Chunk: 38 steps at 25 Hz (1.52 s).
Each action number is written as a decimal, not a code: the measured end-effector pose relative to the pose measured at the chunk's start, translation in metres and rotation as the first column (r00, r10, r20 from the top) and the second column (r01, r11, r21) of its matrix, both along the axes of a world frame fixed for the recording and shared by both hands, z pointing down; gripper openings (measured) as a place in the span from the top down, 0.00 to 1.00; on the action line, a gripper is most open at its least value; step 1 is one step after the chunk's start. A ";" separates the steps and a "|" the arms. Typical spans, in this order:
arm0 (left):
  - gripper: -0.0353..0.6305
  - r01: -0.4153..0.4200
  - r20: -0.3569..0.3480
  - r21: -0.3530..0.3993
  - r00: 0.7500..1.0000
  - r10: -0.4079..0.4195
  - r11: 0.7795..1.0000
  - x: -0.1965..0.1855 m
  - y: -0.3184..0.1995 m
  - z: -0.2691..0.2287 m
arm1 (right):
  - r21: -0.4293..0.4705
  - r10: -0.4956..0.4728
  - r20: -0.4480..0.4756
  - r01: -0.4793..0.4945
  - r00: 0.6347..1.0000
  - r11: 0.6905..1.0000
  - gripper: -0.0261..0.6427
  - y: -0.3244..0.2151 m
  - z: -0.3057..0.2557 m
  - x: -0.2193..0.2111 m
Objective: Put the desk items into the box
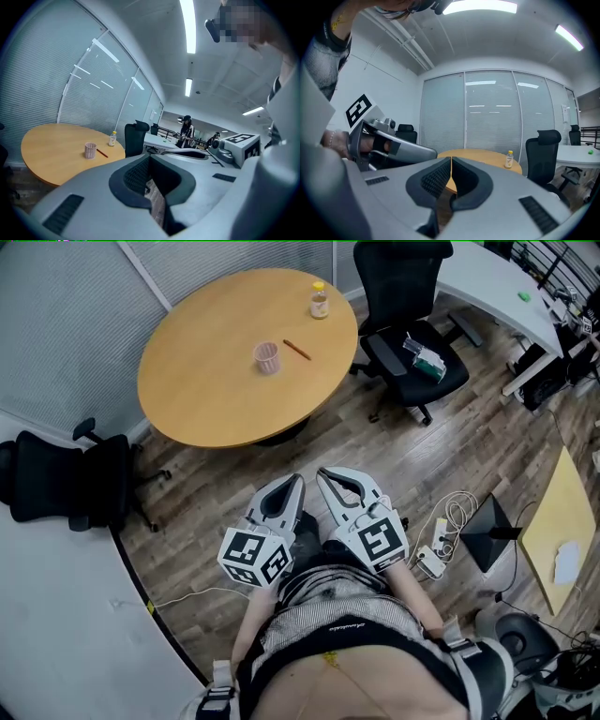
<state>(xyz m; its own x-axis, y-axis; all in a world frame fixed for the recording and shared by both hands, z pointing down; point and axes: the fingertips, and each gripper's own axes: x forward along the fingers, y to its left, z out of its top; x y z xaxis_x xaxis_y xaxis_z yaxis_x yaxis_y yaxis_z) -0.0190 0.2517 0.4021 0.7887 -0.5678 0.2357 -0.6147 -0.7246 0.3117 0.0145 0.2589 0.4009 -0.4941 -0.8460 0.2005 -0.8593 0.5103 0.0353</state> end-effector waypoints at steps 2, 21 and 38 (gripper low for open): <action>0.92 -0.003 -0.007 -0.002 1.000 0.003 1.000 -0.003 -0.013 0.001 | -0.011 0.012 0.019 -0.012 1.000 1.000 0.93 -0.013 0.000 -0.003; 0.92 -0.067 -0.002 -0.014 0.998 0.067 0.998 -0.026 -0.143 0.008 | -0.028 0.056 0.030 -0.055 0.998 0.998 0.93 -0.148 0.003 -0.031; 0.92 -0.103 -0.035 -0.028 0.994 0.102 0.994 -0.060 -0.187 0.016 | -0.040 0.085 -0.013 -0.086 0.996 0.995 0.93 -0.198 0.014 -0.063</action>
